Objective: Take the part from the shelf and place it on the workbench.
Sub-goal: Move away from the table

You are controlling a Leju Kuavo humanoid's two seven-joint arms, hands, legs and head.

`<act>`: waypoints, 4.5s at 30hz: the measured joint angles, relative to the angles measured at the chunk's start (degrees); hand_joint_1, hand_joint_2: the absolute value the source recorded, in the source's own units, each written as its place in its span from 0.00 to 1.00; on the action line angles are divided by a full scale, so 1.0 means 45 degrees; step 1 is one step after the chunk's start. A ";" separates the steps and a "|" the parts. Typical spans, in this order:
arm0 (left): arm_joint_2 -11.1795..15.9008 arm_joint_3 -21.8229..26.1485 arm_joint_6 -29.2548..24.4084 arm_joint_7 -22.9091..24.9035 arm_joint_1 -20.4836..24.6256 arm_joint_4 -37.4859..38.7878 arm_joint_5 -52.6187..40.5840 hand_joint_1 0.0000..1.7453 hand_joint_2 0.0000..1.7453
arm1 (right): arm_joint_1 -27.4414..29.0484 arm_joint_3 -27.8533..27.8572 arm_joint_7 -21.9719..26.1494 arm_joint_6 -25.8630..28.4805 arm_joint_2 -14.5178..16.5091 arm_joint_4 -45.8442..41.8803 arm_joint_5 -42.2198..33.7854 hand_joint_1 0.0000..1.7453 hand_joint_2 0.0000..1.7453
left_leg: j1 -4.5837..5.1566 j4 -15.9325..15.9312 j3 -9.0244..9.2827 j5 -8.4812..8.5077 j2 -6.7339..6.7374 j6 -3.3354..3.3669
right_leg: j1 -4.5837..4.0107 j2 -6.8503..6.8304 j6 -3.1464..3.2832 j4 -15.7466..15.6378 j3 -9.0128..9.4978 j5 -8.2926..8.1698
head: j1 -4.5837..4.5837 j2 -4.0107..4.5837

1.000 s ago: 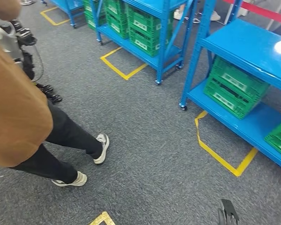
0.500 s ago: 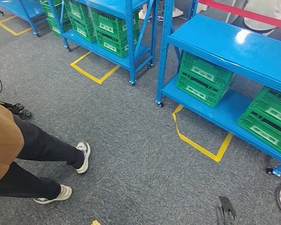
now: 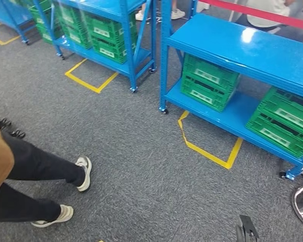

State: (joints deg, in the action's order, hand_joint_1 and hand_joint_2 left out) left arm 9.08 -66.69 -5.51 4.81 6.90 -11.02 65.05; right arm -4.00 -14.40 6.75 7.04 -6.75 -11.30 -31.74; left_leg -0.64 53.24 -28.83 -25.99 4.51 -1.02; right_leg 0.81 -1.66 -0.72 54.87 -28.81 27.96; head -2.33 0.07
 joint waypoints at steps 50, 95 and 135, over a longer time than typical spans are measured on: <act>-0.0022 0.0004 -0.0034 0.0106 0.0004 0.0000 0.0073 0.00 0.00 | -0.0011 -0.0001 -0.0001 0.0147 -0.0005 0.0005 -0.0070 0.00 0.00 | -0.0118 -0.0137 -0.0183 0.0120 -0.1006 0.0358 | -0.0039 0.0851 -0.0087 0.1310 -0.0742 0.0731 | 0.0350 0.0000; -0.0073 0.0004 -0.0023 0.0203 0.0013 0.0000 0.0221 0.00 0.00 | -0.0010 -0.0056 -0.0158 0.0136 -0.0034 0.0002 0.0155 0.00 0.00 | 0.0064 -0.0553 0.0268 0.0025 -0.0887 0.0593 | -0.0052 0.0627 -0.0194 0.1296 -0.0549 0.0815 | 0.0329 0.0000; -0.0115 0.0005 0.0005 0.0091 -0.0101 0.0010 0.0120 0.00 0.00 | 0.0051 -0.0213 -0.0055 0.0123 -0.0019 0.0011 -0.0018 0.00 0.00 | 0.0181 -0.0061 0.0885 -0.0822 -0.0865 0.0278 | -0.0073 0.0319 -0.0096 0.0386 -0.0345 0.0184 | 0.0162 0.0000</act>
State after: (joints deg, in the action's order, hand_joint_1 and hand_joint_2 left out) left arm 8.56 -66.66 -5.49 5.22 6.45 -10.97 65.59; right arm -3.77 -15.36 6.50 7.59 -6.84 -11.25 -31.82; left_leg 0.18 52.97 -24.85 -29.69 0.62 0.23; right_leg 0.48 -0.22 -1.15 56.61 -30.36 28.79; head -1.60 0.07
